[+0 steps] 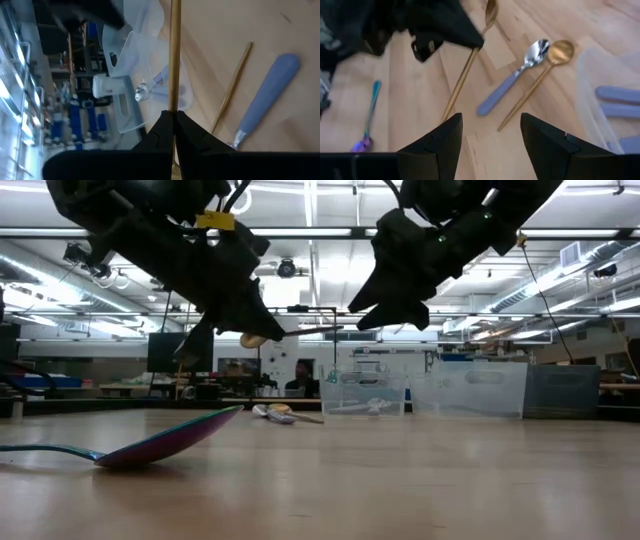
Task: Sort silverware by color (type)
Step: Put the left golden spoon into the black bin
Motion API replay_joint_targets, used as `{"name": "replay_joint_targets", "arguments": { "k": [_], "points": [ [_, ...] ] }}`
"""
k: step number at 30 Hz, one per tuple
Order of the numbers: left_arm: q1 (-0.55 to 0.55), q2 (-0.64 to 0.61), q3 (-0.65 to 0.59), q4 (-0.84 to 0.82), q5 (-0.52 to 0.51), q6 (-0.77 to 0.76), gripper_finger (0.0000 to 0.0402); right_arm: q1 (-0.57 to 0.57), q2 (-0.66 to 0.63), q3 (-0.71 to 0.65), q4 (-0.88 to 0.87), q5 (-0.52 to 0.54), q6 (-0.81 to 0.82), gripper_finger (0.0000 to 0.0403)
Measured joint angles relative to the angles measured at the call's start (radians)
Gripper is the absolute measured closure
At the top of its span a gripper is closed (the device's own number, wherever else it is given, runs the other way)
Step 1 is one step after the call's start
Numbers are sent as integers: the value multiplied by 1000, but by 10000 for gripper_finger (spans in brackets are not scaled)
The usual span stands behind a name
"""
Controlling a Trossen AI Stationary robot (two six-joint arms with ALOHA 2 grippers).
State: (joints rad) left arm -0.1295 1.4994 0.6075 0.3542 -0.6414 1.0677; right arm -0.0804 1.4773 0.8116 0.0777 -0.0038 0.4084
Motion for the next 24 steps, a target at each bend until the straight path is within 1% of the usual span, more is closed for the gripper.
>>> {"name": "replay_joint_targets", "arguments": {
  "k": [3,7,11,16,24],
  "points": [
    [0,0,0,13,1,63,393,-3,0,0,11,10,8,193],
    [7,0,7,40,2,92,393,7,10,30,-2,13,8,192],
    [13,18,59,9,1,97,393,21,42,85,-47,55,-13,192],
    [15,58,121,-68,2,129,393,21,60,143,-101,57,-19,192],
    [31,83,169,-70,-4,161,393,21,61,167,-148,68,-34,192]
  ]
}}
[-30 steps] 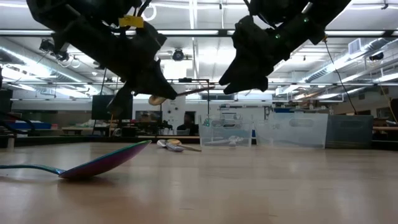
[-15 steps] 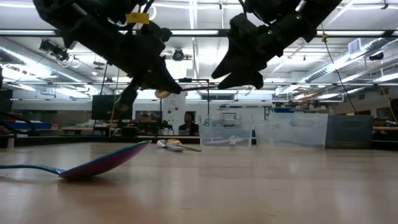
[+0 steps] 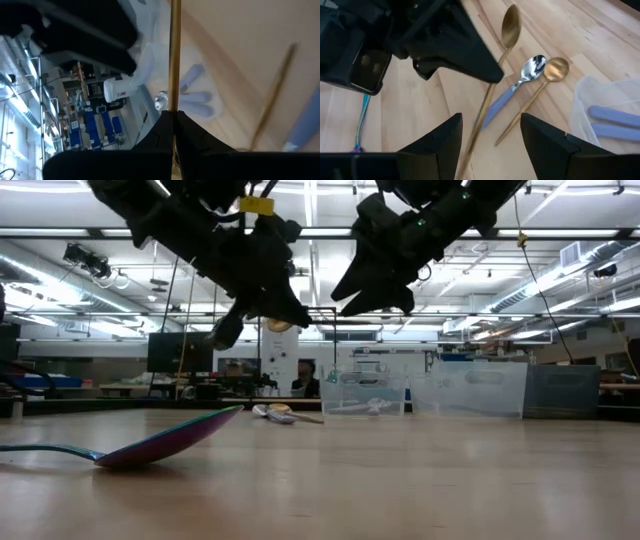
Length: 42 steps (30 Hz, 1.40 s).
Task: Sort silverware by color (type)
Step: Put the left golden spoon into the black bin
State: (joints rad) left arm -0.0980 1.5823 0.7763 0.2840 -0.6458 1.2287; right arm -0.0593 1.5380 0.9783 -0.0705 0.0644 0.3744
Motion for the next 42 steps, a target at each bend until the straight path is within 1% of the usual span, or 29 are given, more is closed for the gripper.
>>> {"name": "replay_joint_targets", "arguments": {
  "k": [9,14,20,34,38,42],
  "points": [
    [23,8,50,2,-20,15,393,0,16,1,-14,-1,-10,193],
    [22,8,56,1,-32,15,393,0,16,1,-13,11,-32,206],
    [22,8,56,2,-33,15,393,-3,16,1,-7,37,-79,248],
    [23,8,55,38,-46,41,393,-31,15,0,0,42,-82,376],
    [23,8,55,39,-46,32,389,-42,15,0,1,42,-88,381],
    [23,8,54,53,-45,-34,364,-51,15,0,3,38,-90,381]
  ]
}}
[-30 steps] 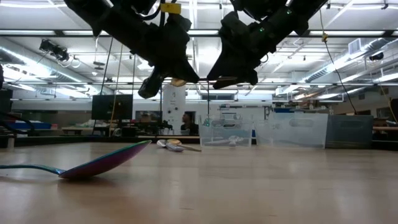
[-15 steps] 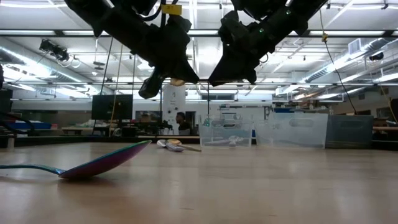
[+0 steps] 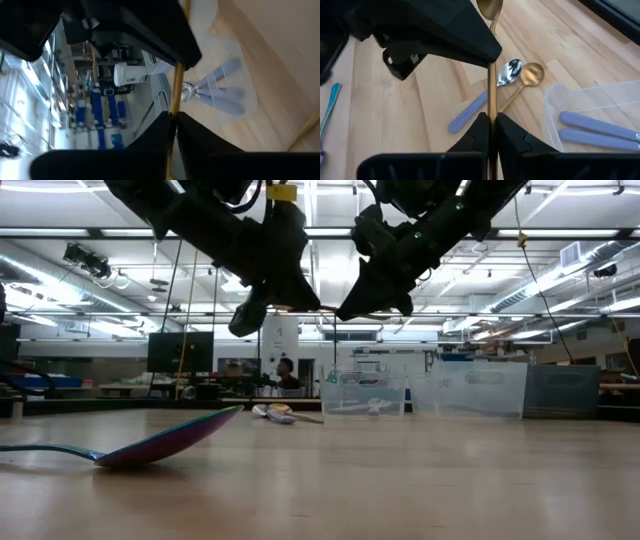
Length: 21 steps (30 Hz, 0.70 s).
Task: Sort silverware by color (type)
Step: Put the left golden spoon into the black bin
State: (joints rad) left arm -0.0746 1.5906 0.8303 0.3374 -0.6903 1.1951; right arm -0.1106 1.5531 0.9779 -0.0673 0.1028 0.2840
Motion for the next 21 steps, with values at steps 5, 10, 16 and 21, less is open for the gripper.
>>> {"name": "replay_joint_targets", "arguments": {
  "k": [5,10,16,21],
  "points": [
    [-7,-1,2,20,26,-182,299,-22,0,0,-9,0,-1,381],
    [-20,-1,2,14,15,-402,247,-55,-2,0,-75,1,-17,381],
    [-48,-1,2,5,23,-572,235,-97,-2,0,-143,14,-28,381],
    [-47,-1,-27,8,122,-641,235,-121,-17,0,-193,44,-57,381]
  ]
}}
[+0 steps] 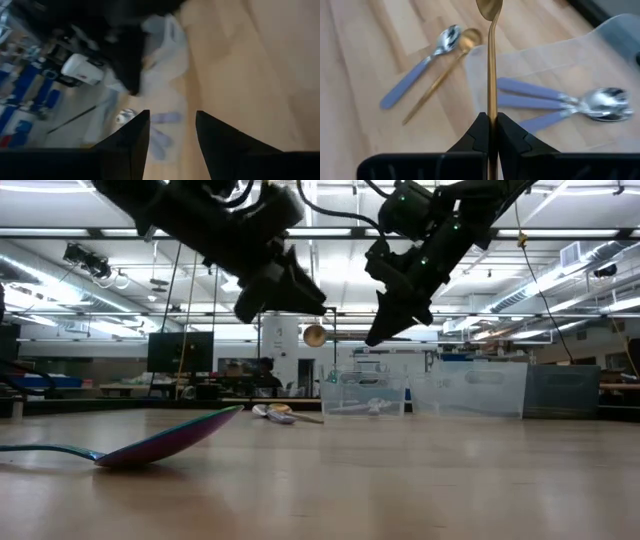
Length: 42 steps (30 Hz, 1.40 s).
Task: Sort silverware by color (type)
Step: Put the left golden spoon into the black bin
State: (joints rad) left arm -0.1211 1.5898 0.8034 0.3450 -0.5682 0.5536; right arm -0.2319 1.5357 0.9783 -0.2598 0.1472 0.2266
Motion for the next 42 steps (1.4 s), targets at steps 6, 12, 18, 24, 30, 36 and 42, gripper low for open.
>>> {"name": "replay_joint_targets", "arguments": {
  "k": [6,12,18,24,30,36,42],
  "points": [
    [21,-17,-101,112,33,-56,239,-17,-82,0,-94,95,-13,381],
    [19,-58,-178,157,42,-118,246,-27,-165,0,-228,207,23,373],
    [15,-119,-226,160,46,-178,246,-35,-239,0,-357,305,78,375],
    [11,-191,-290,182,68,-222,246,-60,-273,0,-568,402,203,375],
    [12,-299,-420,353,182,-253,247,-72,-292,0,-753,489,330,374],
    [13,-393,-490,407,180,-282,247,-117,-294,-14,-918,504,433,373],
    [13,-438,-519,415,178,-282,247,-172,-295,-67,-978,518,448,373]
  ]
}}
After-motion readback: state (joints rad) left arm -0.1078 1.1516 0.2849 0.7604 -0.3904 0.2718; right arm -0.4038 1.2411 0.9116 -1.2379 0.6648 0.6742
